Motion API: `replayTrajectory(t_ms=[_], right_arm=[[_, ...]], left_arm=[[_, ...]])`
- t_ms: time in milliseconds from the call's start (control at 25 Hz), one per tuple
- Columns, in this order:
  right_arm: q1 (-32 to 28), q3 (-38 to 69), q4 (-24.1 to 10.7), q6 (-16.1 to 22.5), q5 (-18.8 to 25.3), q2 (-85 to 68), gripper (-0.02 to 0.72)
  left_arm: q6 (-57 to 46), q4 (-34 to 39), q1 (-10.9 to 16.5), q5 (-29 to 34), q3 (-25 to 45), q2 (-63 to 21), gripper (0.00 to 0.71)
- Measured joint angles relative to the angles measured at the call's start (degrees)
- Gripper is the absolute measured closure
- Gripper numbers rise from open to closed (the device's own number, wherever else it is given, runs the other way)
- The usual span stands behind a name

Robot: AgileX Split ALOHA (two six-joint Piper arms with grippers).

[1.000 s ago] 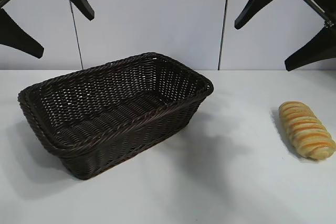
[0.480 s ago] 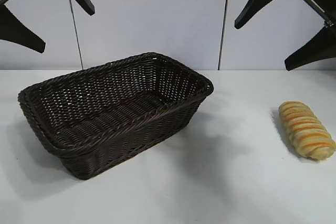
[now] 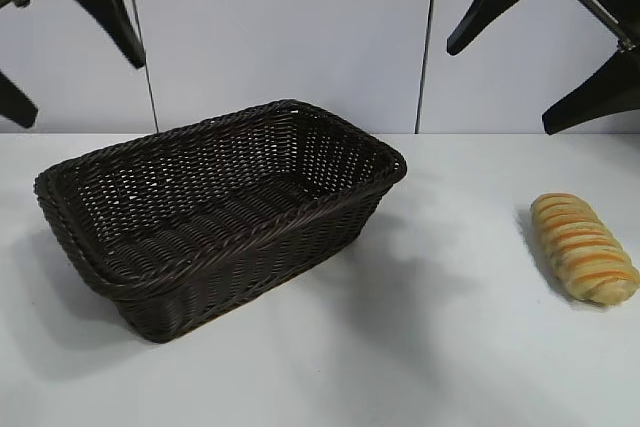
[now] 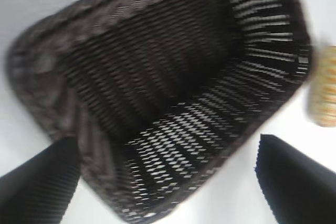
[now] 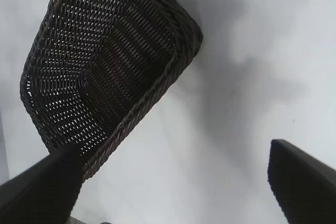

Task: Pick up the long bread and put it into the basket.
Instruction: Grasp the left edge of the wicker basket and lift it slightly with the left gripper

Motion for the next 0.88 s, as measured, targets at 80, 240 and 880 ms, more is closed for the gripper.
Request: replayTrajectory(t_ms=[80,240,880], right_arm=[[0.0,0.0,0.0,0.0,0.0,0.0,0.042],[0.0,0.0,0.0,0.0,0.0,0.0,0.042],[0.0,0.0,0.1,0.0,0.3,0.0,0.042]], left_arm=[[-0.3,-0.8,0.0,-3.8,3.5,0.1,0.056],[0.7,-4.4,0.0,-8.1,5.6,2.9,0.056],[4.3,-9.4,0.0,-13.4,5.6,11.9,0.354]])
